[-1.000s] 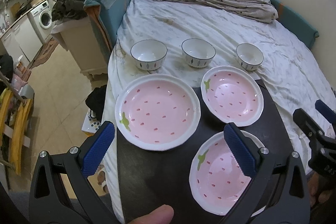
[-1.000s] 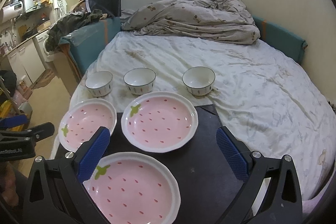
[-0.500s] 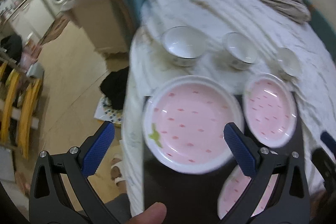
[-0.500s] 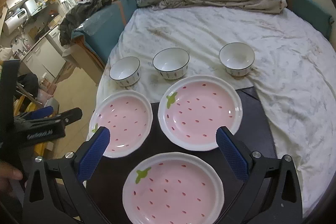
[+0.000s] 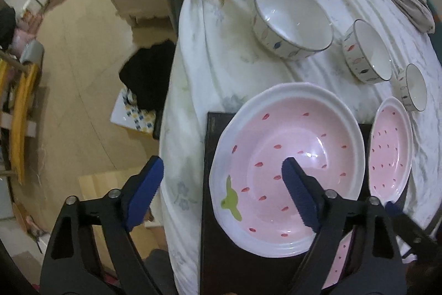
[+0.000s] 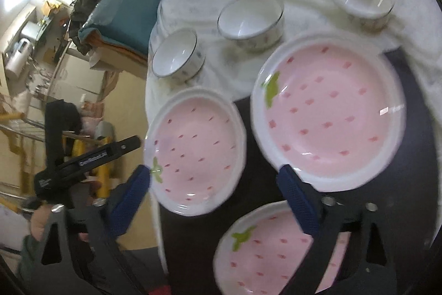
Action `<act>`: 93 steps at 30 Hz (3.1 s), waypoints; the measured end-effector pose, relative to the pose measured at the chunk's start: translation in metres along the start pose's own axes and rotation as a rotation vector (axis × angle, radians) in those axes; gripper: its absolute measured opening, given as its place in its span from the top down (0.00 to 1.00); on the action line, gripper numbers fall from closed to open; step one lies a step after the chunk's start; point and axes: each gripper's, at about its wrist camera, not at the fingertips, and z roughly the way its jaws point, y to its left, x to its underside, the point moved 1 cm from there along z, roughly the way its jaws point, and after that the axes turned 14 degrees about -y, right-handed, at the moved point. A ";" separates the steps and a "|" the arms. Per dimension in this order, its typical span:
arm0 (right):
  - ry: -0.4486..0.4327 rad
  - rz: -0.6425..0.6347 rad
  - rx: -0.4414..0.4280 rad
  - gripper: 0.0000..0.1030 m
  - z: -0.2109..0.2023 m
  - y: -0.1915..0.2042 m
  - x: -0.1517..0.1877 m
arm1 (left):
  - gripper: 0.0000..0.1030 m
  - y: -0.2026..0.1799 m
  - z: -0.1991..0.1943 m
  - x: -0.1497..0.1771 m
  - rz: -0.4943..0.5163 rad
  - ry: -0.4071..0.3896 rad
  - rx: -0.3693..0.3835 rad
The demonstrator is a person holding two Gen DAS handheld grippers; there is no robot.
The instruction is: Organize plates and bowls
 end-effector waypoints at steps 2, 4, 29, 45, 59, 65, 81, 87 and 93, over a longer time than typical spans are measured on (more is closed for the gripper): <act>0.045 0.058 -0.009 0.22 0.016 -0.005 0.006 | 0.31 0.003 0.008 0.001 -0.008 0.032 0.021; 0.069 0.065 0.015 0.29 0.026 -0.008 0.011 | 0.37 0.005 0.016 0.004 0.002 0.064 0.042; 0.109 0.114 0.028 0.70 0.090 -0.030 0.025 | 0.74 -0.001 0.044 0.017 0.045 0.128 0.082; -0.017 -0.018 -0.050 0.77 0.030 -0.006 0.020 | 0.77 -0.009 0.022 0.035 0.049 0.156 0.097; -0.056 -0.058 -0.086 0.81 -0.007 -0.004 0.040 | 0.98 -0.076 -0.022 0.063 0.199 0.081 0.216; -0.039 0.032 -0.049 0.88 0.008 -0.031 0.046 | 0.73 -0.030 -0.014 0.050 0.080 0.035 0.090; -0.037 0.149 -0.035 0.92 0.014 -0.067 0.039 | 0.63 -0.042 0.025 0.076 0.087 0.177 0.242; -0.034 0.149 -0.021 0.92 0.013 -0.069 0.036 | 0.72 -0.039 0.016 0.073 0.053 0.141 0.229; -0.068 0.164 -0.067 0.91 0.005 -0.077 0.035 | 0.72 -0.040 -0.009 0.065 0.057 0.078 0.273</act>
